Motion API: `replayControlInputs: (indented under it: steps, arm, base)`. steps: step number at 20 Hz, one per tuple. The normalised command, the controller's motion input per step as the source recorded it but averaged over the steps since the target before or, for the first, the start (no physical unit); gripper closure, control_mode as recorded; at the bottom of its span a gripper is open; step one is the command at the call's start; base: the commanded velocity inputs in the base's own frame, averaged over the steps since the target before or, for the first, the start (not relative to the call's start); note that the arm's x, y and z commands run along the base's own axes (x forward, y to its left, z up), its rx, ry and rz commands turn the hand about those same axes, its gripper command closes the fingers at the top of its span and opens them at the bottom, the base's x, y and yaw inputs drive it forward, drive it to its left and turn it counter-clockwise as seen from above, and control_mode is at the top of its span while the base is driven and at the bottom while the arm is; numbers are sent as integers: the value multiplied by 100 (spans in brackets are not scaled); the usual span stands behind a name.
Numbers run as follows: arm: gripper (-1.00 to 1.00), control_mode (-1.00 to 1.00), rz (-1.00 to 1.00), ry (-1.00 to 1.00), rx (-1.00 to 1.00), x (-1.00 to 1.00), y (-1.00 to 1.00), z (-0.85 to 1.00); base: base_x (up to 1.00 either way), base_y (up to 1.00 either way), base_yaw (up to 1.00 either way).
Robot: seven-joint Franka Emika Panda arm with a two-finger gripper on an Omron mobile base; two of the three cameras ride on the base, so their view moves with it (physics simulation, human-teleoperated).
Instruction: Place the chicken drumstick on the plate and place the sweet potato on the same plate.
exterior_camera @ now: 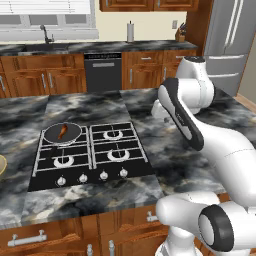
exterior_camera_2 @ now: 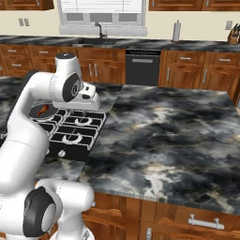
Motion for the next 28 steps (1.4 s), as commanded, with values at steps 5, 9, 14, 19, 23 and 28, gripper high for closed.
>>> replayControlInputs:
  steps: [5, 9, 14, 19, 23, 28]
  arm:
    - [-100, -100, 3, 4, 0, -9, 5, -1]
    - [-100, -100, 6, 5, 0, -5, 44, -2]
    - [-100, -100, 2, -1, 0, -27, 32, 0]
    - [-100, -100, 0, -4, 0, -55, 4, 0]
    - [-100, -100, 0, -1, 0, -24, 0, 0]
    - [-100, 100, 0, 0, 0, 0, 0, 0]
  base:
    - [0, 0, 0]
    - [0, 0, 0]
    - [0, 0, 0]
    - [0, 0, 0]
    - [0, 0, 0]
    - [0, 7, 0]
